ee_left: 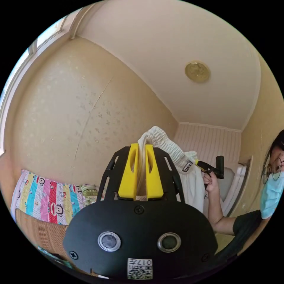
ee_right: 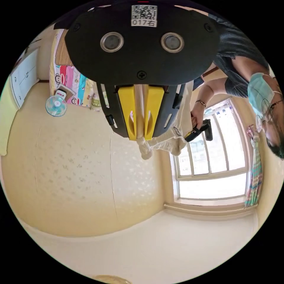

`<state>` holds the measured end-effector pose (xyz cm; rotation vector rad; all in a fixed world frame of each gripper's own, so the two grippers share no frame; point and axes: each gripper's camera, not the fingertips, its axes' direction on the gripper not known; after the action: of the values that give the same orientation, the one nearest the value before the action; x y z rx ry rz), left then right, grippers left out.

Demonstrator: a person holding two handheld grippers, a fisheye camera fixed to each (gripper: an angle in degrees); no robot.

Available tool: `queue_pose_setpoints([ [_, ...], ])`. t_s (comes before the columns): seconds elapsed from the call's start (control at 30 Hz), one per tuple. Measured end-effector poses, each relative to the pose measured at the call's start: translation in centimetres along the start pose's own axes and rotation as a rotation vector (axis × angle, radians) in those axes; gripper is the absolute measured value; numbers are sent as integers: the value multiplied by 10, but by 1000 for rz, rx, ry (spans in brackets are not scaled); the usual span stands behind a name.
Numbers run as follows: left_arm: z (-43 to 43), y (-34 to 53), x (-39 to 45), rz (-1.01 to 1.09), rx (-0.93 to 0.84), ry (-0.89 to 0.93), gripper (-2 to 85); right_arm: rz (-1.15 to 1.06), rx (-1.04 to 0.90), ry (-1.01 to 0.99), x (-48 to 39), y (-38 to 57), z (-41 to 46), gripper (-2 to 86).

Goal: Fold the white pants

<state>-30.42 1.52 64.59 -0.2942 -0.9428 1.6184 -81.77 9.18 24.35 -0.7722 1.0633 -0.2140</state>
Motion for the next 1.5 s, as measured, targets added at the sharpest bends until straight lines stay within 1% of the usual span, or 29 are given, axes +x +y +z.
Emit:
queue_pose_setpoints([
  [0.03,27,-2,-22,-18,-31,-24,39,91,-64,24,51,-25,51,19],
  [0.07,84,-8,-69,-44,-99,-58,43,141,-91,39,78,-37,78,19],
  [0.1,140,-10,-123,-77,-167,-122,45,212,-139,72,131,-57,135,19],
  [0.13,166,-9,-151,-97,-201,-151,46,246,-158,89,180,-65,190,20],
  [0.17,209,1,-206,-144,-290,-193,45,260,-164,101,201,-63,215,20],
  [0.2,237,21,-259,-212,-380,-251,41,284,-223,153,237,-53,260,21],
  [0.27,249,68,-320,-286,-451,-326,17,363,-312,246,280,-22,309,17],
  [0.33,242,131,-362,-291,-536,-387,14,371,-432,194,315,43,360,11],
  [0.37,230,185,-386,-288,-624,-435,13,357,-481,167,321,63,372,9],
  [0.4,213,246,-411,-307,-731,-487,12,337,-592,138,331,108,394,7],
  [0.43,203,276,-422,-324,-786,-509,12,336,-717,128,339,157,411,6],
  [0.47,177,338,-445,-369,-900,-551,12,341,-783,123,343,183,418,5],
  [0.5,145,395,-463,-417,-999,-596,11,356,-911,107,350,232,427,5],
  [0.53,128,420,-471,-440,-1040,-620,11,375,-1022,88,354,279,428,4],
  [0.6,63,493,-490,-525,-1171,-688,13,421,-1137,67,359,330,421,4],
  [0.7,3,539,-490,-549,-1259,-731,16,520,-1215,16,365,371,396,3],
  [0.77,-22,550,-485,-557,-1272,-764,17,589,-1205,-14,368,375,377,3],
  [0.83,-41,566,-482,-624,-1287,-729,14,639,-1195,-37,370,370,356,3],
  [0.87,-47,583,-481,-672,-1356,-707,9,637,-1207,-34,369,369,352,4],
  [0.93,-61,585,-467,-647,-1320,-739,-2,582,-1341,-26,364,368,343,3],
  [1.0,-79,573,-461,-807,-1232,-726,-7,543,-1397,-49,364,357,332,3],
  [1.03,-81,571,-461,-851,-1229,-697,-8,539,-1380,-75,370,342,321,3],
  [1.07,-77,571,-459,-896,-1294,-645,-8,547,-1368,-78,374,335,315,3],
  [1.1,-71,566,-451,-853,-1358,-645,-8,584,-1346,-54,388,320,300,3],
  [1.17,-68,554,-437,-754,-1402,-689,-6,677,-1290,15,417,299,273,5],
  [1.27,-82,529,-428,-674,-1373,-694,1,830,-1207,130,467,273,228,8],
  [1.33,-111,510,-442,-727,-1287,-777,11,916,-1166,167,498,255,199,10],
  [1.4,-174,480,-474,-874,-1111,-971,51,968,-1134,169,513,243,182,10],
  [1.5,-256,446,-506,-992,-897,-1242,65,1034,-1123,159,530,229,162,9],
])
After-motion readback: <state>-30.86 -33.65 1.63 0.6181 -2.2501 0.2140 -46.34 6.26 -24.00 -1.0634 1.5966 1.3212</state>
